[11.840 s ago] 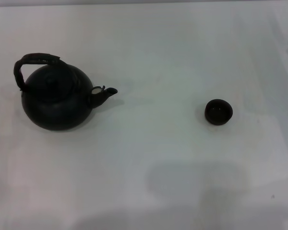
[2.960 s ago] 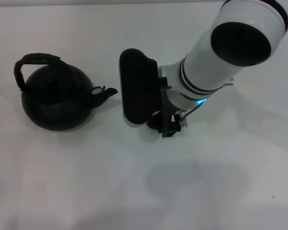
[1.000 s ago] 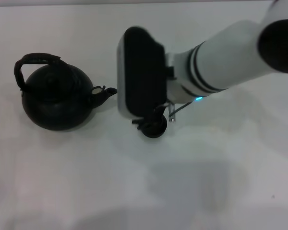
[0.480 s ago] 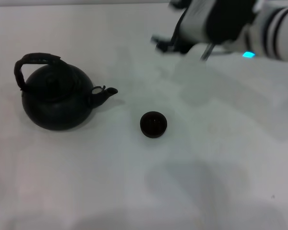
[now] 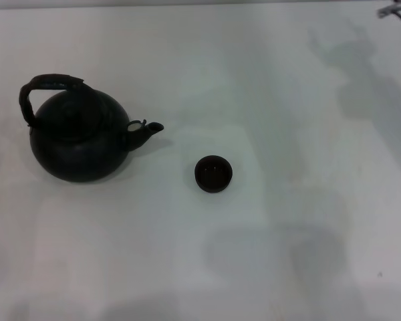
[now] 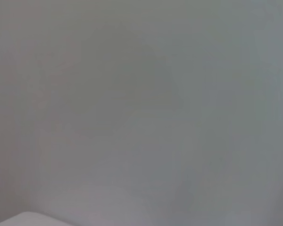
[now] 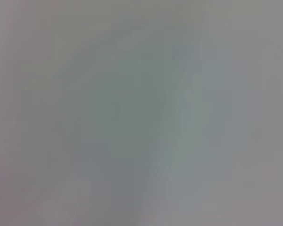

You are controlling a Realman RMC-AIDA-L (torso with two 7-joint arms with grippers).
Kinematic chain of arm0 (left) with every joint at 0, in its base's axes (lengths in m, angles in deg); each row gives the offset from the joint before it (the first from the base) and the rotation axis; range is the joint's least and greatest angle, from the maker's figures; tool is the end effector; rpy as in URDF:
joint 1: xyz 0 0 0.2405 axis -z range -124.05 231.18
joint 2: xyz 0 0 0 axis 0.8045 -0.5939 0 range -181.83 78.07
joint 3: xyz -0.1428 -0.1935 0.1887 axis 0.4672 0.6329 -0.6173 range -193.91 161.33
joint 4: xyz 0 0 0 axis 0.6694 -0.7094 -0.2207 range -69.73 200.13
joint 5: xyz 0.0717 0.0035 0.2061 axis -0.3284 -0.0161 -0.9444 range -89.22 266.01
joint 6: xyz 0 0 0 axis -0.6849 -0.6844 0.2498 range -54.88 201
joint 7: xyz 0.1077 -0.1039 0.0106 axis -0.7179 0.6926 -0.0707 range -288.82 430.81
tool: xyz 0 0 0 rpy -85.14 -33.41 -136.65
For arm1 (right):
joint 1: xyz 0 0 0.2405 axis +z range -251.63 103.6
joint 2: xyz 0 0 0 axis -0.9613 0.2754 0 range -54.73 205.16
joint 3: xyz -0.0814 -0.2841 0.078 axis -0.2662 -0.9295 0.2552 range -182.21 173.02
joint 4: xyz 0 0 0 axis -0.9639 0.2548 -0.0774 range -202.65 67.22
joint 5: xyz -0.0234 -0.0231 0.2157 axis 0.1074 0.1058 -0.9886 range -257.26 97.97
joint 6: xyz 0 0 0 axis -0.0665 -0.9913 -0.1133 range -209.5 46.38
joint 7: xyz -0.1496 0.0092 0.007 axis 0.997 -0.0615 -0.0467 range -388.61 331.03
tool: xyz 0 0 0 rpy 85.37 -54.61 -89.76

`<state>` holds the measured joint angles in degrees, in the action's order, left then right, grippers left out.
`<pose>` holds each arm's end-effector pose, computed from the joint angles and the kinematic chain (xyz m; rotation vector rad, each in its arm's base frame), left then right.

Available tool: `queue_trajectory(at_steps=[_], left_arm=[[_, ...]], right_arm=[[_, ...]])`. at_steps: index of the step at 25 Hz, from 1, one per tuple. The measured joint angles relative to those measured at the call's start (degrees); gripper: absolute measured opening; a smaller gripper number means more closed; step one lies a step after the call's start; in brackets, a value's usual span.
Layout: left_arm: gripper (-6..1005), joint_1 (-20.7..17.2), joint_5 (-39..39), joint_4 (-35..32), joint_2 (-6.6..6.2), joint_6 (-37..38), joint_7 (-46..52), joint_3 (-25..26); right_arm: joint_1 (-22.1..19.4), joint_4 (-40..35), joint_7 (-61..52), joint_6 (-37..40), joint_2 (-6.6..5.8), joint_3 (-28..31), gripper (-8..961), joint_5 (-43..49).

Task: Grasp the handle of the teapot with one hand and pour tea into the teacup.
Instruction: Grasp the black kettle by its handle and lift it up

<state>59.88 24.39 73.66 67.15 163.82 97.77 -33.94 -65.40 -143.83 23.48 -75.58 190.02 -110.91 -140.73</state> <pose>-0.4403 0.1881 -0.0243 -1.3015 -0.8167 -0.8958 0.2585 0.3910 -0.0011 -1.7896 0.4405 0.4149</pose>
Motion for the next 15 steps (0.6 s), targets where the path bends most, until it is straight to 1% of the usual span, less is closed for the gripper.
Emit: queue_trajectory(at_steps=[3, 6, 11, 15], left_arm=[[742, 0.64, -0.18, 0.15, 0.11, -0.01, 0.01, -0.01], [742, 1.10, -0.20, 0.41, 0.14, -0.08, 0.03, -0.01], [744, 1.64, -0.23, 0.35, 0.14, -0.15, 0.03, 0.05], [745, 1.92, -0.25, 0.38, 0.18, -0.14, 0.04, 0.19]], right_arm=[[0.73, 3.78, -2.19, 4.58, 0.05, -0.54, 862, -1.07], [2.00, 7.20, -6.48, 7.19, 0.01, -1.03, 862, -1.09], [4.20, 12.98, -17.81, 10.51, -0.08, -0.92, 861, -0.24], [5.34, 16.45, -25.83, 13.91, -0.20, -1.04, 861, 2.37]])
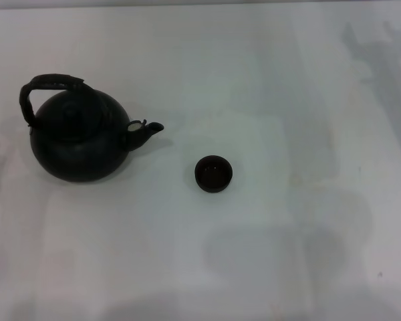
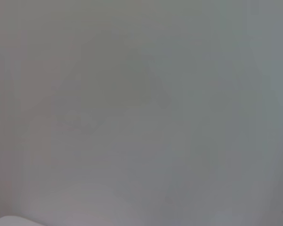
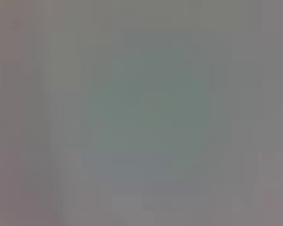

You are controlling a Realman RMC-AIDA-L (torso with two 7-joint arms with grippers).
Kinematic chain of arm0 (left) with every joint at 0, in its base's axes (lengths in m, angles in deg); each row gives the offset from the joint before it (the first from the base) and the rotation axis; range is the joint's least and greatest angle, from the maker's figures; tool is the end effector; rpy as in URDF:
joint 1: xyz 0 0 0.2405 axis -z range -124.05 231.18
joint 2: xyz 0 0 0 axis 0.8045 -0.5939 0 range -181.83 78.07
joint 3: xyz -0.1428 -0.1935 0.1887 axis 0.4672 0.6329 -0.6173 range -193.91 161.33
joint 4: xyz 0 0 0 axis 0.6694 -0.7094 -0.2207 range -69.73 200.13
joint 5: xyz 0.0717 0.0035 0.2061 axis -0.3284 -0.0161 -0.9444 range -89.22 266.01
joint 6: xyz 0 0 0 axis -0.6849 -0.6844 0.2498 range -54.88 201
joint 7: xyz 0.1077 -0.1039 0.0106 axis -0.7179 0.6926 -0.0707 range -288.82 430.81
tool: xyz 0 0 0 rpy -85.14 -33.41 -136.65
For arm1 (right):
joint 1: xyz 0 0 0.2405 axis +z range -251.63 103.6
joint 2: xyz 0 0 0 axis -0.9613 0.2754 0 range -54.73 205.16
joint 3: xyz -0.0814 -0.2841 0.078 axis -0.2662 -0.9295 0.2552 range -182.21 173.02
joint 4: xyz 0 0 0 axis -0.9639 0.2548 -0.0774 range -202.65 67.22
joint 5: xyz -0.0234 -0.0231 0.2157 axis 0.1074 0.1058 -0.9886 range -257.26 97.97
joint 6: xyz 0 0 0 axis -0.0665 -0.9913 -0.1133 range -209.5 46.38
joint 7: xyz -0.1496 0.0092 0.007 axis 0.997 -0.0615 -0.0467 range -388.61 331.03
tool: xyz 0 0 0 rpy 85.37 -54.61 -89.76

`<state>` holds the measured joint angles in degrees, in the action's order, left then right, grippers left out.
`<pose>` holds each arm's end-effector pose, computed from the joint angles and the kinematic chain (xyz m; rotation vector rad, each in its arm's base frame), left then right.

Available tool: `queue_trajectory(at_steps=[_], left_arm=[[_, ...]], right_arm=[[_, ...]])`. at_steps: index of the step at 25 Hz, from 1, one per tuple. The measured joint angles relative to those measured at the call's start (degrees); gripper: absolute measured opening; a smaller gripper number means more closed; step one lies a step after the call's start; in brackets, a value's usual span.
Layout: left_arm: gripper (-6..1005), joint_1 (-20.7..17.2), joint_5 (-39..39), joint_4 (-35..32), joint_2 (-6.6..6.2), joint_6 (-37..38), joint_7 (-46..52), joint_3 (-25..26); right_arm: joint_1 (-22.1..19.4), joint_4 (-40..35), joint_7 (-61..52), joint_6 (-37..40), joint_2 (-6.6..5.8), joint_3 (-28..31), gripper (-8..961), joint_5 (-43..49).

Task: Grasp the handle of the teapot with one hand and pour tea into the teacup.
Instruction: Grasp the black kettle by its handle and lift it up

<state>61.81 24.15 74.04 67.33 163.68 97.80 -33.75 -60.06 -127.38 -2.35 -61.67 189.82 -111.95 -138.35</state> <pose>-0.4326 0.2023 -0.0274 -1.3173 -0.8085 -0.9264 0.3099 0.4086 -0.0027 -1.5583 0.7562 0.5821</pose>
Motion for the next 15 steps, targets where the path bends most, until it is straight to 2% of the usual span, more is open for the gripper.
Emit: queue_trajectory(at_steps=[3, 5, 7, 9, 12, 15], left_arm=[[745, 0.21, 0.03, 0.05, 0.02, -0.06, 0.00, 0.05], [745, 0.27, 0.18, 0.09, 0.06, -0.10, 0.00, 0.14], [744, 0.40, 0.19, 0.15, 0.10, -0.21, -0.01, 0.09], [744, 0.47, 0.14, 0.17, 0.09, -0.23, -0.01, 0.01], [743, 0.58, 0.07, 0.20, 0.03, -0.27, -0.03, -0.19], [743, 0.57, 0.11, 0.22, 0.06, -0.27, -0.32, -0.20]], right_arm=[[1.46, 3.66, -9.06, 2.06, -0.07, -0.72, 860, 5.92], [2.75, 7.04, -19.24, 5.43, -0.56, -2.46, 860, 12.76], [3.66, 10.80, -31.45, 11.46, -1.37, -5.03, 860, 20.74], [4.74, 16.53, -44.69, 20.88, -1.96, -7.11, 859, 30.56], [6.98, 26.20, -57.75, 31.77, -1.05, -5.91, 859, 41.31], [8.83, 33.08, -61.40, 36.31, 0.24, -4.31, 859, 44.19]])
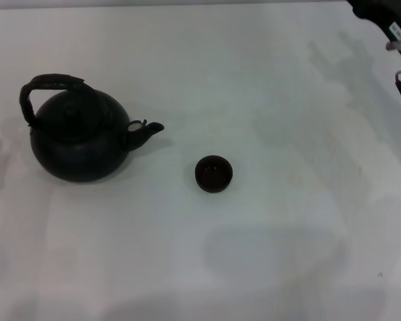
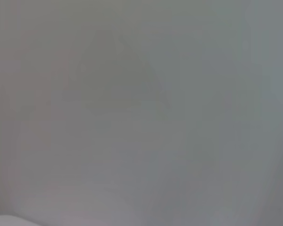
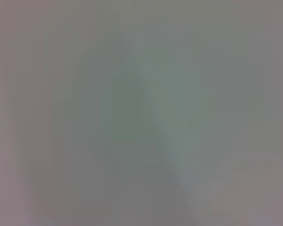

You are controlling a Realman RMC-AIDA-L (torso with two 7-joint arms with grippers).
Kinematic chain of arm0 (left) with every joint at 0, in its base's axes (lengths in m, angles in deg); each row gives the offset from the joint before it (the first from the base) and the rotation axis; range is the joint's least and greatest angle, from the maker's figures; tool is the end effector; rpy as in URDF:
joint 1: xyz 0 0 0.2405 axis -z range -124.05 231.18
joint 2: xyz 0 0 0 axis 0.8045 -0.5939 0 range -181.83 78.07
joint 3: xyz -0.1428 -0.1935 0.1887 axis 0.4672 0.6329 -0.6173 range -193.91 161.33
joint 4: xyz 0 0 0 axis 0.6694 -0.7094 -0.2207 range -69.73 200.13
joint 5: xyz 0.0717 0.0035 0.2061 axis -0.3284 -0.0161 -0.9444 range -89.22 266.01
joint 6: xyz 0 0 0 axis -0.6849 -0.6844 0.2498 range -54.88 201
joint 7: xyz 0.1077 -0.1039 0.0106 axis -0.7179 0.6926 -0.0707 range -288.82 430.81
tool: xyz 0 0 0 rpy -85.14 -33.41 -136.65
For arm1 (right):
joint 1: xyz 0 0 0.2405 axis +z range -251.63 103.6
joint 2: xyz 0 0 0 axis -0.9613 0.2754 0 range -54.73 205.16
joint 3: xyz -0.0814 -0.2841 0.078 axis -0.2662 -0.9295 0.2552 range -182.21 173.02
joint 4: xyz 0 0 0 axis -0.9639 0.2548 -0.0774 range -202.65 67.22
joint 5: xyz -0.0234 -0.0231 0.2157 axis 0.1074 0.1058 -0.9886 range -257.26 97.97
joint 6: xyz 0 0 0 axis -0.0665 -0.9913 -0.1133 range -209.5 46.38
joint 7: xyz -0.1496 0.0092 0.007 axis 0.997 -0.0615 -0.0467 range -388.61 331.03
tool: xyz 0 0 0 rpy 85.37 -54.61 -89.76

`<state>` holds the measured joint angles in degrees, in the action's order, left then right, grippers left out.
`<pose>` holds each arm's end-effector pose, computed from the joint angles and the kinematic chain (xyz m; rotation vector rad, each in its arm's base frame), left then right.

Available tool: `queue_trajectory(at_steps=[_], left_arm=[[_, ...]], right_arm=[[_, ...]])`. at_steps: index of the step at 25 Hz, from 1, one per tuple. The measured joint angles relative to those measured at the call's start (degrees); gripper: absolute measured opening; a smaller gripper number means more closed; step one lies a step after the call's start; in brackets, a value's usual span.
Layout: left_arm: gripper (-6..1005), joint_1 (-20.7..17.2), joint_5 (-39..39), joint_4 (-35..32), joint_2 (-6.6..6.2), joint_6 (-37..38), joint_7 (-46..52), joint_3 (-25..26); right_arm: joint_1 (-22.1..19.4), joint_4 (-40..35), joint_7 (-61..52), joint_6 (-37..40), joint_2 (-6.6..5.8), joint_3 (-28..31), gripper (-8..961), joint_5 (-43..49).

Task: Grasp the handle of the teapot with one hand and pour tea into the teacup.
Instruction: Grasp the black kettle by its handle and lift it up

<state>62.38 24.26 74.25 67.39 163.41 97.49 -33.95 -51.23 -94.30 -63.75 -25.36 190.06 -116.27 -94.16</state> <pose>-0.4305 0.2062 -0.0293 -1.3251 -0.8076 -0.9282 0.3208 0.3922 -0.0336 -1.7575 0.7422 1.0433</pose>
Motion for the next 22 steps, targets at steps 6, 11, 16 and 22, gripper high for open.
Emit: queue_trajectory(at_steps=[6, 11, 16, 22], left_arm=[[742, -0.21, -0.12, 0.00, -0.03, -1.35, -0.24, -0.03], [741, -0.97, -1.21, 0.48, 0.10, -2.47, -0.28, -0.10], [740, -1.36, -1.65, 2.49, 0.10, -2.55, -0.53, -0.43], [739, 0.13, -2.84, 3.18, 0.16, -3.82, -2.53, -4.28]], right_arm=[[0.20, 3.90, 3.63, 3.11, 0.28, 0.21, 858, -1.62], [0.43, 6.24, 3.81, 2.48, 0.25, 0.89, 858, -2.49], [0.42, 6.47, 4.23, 0.95, 0.27, 1.49, 858, -2.51], [0.41, 6.55, 4.32, 0.18, 0.29, 1.63, 858, -2.44]])
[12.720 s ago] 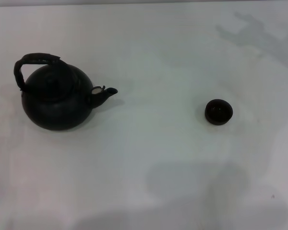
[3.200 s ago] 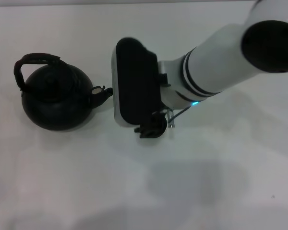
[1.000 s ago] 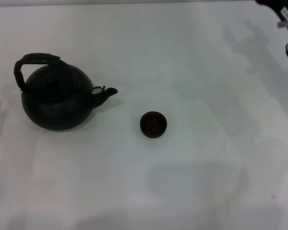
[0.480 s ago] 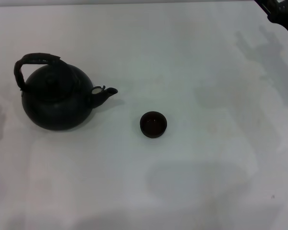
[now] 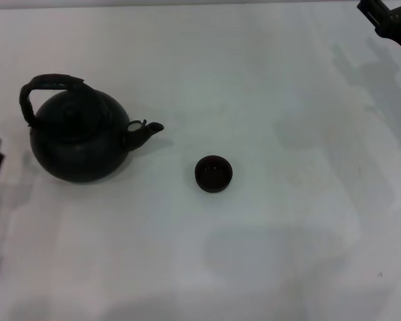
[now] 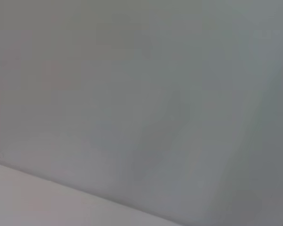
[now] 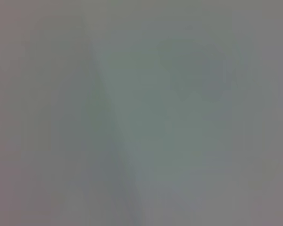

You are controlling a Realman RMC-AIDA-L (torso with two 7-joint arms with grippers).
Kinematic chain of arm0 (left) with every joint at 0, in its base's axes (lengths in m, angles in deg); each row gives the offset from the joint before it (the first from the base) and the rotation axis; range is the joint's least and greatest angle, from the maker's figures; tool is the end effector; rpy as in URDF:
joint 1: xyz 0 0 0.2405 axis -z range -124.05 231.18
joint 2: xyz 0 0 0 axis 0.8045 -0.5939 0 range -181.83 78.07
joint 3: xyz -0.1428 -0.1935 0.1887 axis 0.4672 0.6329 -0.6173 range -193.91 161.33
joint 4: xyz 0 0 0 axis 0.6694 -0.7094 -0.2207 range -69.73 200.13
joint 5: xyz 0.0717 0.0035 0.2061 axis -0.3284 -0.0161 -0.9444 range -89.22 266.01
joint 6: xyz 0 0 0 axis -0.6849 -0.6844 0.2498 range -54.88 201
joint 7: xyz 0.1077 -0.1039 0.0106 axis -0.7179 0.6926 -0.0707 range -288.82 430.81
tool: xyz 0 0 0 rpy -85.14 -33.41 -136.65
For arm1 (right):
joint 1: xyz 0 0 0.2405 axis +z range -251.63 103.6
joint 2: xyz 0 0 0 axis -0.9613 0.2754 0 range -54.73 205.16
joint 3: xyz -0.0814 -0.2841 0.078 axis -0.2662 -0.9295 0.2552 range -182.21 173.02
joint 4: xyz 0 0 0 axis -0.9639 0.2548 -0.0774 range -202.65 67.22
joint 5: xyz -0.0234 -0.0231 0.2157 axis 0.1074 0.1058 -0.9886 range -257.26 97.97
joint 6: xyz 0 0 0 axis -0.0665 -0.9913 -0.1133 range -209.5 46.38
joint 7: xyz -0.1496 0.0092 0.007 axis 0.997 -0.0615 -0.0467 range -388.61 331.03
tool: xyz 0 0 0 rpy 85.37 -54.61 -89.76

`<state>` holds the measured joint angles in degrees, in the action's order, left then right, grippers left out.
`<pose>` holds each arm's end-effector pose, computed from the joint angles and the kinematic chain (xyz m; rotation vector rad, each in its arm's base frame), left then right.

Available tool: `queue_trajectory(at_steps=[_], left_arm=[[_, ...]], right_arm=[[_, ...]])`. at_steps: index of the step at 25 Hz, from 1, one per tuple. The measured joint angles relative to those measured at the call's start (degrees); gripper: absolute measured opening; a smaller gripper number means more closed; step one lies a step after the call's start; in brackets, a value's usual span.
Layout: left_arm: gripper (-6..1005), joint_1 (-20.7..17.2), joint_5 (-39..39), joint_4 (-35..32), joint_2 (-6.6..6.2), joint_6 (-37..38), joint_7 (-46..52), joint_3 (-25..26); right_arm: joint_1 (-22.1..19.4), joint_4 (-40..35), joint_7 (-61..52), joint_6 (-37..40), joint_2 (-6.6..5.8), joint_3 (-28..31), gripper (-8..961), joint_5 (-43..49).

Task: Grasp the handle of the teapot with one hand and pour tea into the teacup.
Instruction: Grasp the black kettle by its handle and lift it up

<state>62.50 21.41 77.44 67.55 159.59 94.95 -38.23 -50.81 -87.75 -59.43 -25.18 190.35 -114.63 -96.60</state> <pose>-0.4236 0.1994 -0.0625 -1.4669 -0.8926 -0.8752 0.3556 0.3863 -0.0280 -1.6964 0.7478 0.9034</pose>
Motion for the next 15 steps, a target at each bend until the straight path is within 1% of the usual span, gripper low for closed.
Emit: queue_trajectory(at_steps=[2, 5, 9, 15], left_arm=[[738, 0.71, -0.90, -0.01, -0.02, -0.03, -0.34, -1.49], [737, 1.37, -2.34, -0.09, -0.09, -0.05, -1.03, -2.42], [735, 1.79, -4.52, -0.23, -0.05, -0.05, -2.04, -2.46], [732, 2.38, -4.81, -0.43, -0.10, 0.11, -2.41, -2.46]], right_arm=[[0.01, 0.01, 0.04, -0.17, 0.00, -0.07, 858, 0.01], [-0.20, 0.18, -0.36, -0.43, 0.00, -0.14, 858, 0.04], [-0.34, 0.71, -1.51, -0.48, 0.00, -0.05, 858, 0.06], [-0.40, 0.86, -1.88, -0.48, 0.00, -0.13, 858, 0.08]])
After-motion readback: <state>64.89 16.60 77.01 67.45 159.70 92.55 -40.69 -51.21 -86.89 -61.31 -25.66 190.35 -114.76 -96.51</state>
